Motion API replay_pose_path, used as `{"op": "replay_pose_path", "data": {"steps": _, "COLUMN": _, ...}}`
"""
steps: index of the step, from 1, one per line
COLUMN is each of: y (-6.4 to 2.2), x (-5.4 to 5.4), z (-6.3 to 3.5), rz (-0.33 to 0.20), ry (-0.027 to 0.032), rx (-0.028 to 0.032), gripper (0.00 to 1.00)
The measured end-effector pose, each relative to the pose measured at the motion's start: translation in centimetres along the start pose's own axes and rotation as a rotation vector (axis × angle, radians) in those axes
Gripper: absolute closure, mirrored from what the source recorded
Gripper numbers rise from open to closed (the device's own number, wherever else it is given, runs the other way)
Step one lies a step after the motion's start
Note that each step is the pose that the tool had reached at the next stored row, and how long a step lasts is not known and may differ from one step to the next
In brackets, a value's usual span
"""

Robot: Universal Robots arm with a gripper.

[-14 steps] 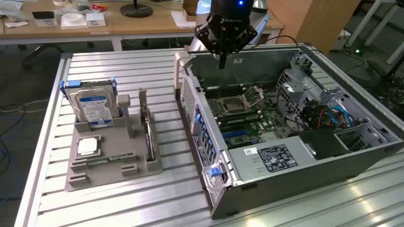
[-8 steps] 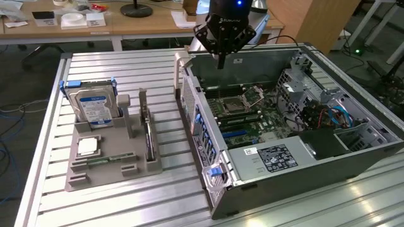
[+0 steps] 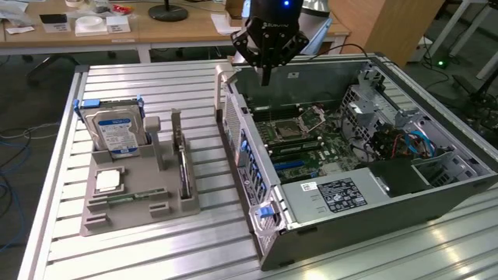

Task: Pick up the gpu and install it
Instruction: 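Reach for the gpu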

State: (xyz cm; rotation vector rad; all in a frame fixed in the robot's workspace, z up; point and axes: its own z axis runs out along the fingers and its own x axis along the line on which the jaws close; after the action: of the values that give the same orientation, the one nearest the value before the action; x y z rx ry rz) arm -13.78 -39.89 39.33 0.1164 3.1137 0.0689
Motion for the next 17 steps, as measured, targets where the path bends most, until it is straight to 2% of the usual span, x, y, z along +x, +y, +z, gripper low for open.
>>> {"op": "replay_pose_path", "data": {"steps": 7, "y": -0.13, "x": 1.8, "z": -0.05, "rz": 0.0, "ry": 0.0, "rx": 0.0001, "gripper": 0.89}}
{"op": "replay_pose_path", "data": {"steps": 17, "y": -0.38, "x": 5.0, "z": -0.13, "rz": 0.0, "ry": -0.0001, "rx": 0.0, "gripper": 0.89}}
